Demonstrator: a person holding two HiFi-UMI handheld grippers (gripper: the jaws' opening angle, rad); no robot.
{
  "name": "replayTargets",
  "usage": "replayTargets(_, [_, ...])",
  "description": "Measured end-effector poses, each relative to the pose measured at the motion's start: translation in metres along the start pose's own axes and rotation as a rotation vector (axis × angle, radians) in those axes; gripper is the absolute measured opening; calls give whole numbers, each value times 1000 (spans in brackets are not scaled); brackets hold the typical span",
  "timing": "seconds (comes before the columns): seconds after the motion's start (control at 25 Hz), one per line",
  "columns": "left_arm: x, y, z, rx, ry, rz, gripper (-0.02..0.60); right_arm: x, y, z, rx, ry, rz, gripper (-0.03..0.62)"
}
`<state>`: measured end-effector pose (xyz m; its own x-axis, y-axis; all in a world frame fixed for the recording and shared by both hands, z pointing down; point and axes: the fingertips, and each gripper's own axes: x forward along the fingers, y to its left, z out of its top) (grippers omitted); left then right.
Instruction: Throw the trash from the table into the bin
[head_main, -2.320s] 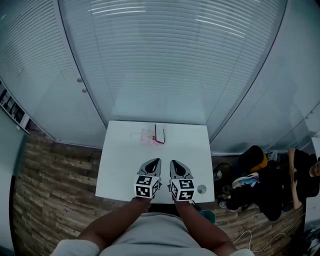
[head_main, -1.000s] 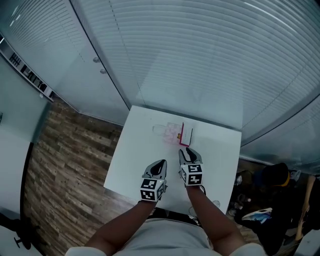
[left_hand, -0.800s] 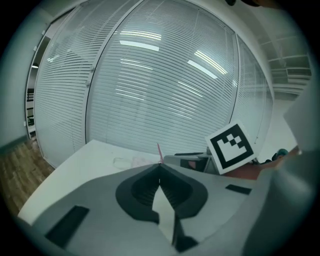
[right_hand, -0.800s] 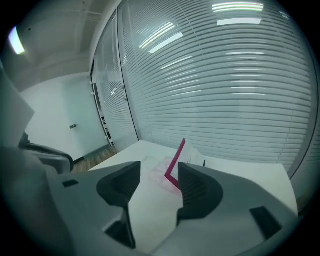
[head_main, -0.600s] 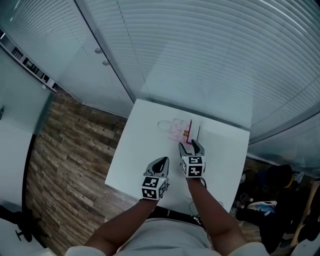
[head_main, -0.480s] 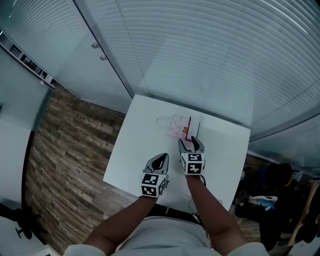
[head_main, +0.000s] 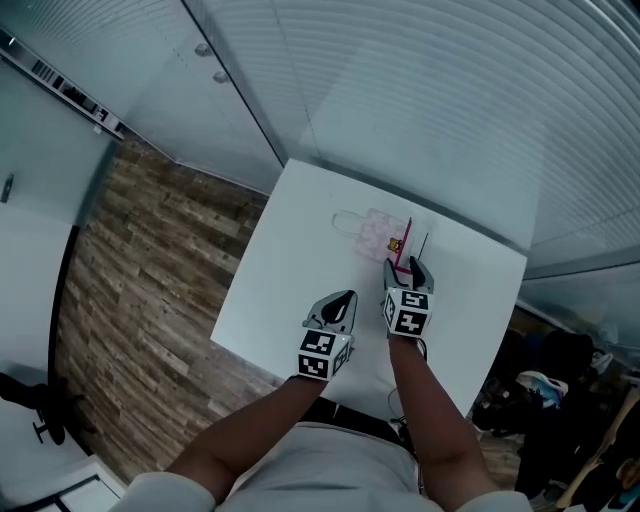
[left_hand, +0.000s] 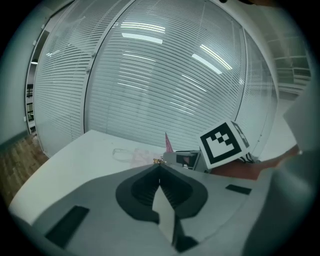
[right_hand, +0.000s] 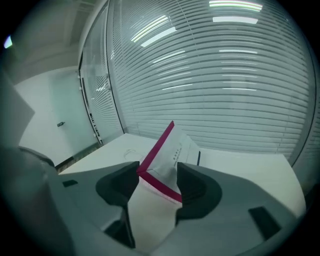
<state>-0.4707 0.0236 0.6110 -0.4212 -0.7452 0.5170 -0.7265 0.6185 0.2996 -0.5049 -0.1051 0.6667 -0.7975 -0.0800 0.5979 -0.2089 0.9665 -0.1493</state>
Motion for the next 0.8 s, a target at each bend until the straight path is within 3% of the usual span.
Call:
replayTargets(0.2, [2, 2, -10, -14, 17, -2, 5, 1, -6, -5, 4, 1, -7, 234])
replayTargets(0.48, [-2, -1, -13, -15, 19, -19, 5, -13, -18, -9, 0, -14, -63, 9])
replayTargets(0.8, [-28, -39, -13, 2, 4, -41, 5, -68, -32, -7, 39, -45, -76, 8])
